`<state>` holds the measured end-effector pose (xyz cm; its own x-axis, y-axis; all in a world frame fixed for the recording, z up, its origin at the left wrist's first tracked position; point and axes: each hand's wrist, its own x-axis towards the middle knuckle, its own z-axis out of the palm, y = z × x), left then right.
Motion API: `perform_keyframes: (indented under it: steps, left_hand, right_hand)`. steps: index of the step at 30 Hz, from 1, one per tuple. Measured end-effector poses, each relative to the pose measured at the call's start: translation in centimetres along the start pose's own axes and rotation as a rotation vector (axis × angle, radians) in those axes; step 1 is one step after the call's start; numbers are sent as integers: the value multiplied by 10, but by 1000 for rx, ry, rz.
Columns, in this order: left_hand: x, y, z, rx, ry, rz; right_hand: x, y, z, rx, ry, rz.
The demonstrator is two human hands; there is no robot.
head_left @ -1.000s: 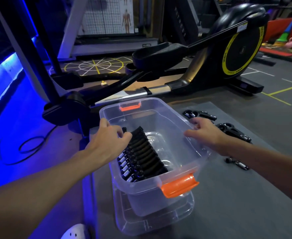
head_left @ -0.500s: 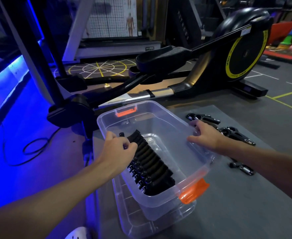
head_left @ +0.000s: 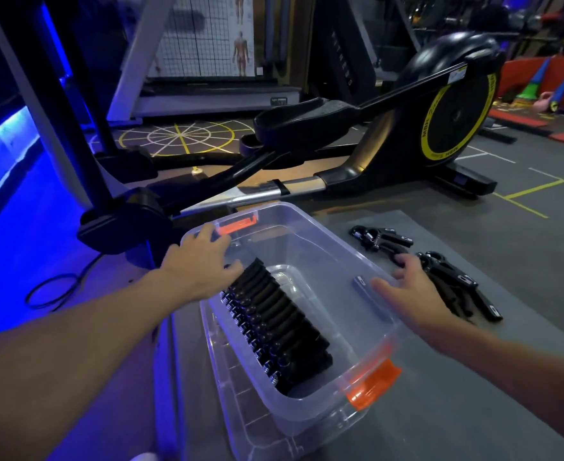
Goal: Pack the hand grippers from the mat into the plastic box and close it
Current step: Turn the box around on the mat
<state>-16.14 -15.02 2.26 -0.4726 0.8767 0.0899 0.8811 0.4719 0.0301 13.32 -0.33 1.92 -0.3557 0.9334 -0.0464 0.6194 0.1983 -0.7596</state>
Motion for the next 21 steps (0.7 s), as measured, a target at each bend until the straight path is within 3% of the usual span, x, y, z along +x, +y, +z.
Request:
perform_keyframes:
  steps: [4, 10, 15, 21]
  left_hand:
    - [53, -14, 13, 75, -12, 85]
    - [94, -22, 38, 1, -165, -15]
    - [105, -30, 39, -34, -101, -13]
    - [97, -36, 30, -211, -48, -73]
  right_hand:
    - [-49, 15, 11, 53, 132, 78]
    - [-75, 14, 31, 115, 203, 85]
    - [-77, 2, 33, 176, 126, 101]
    - [-64, -3, 30, 192, 153, 117]
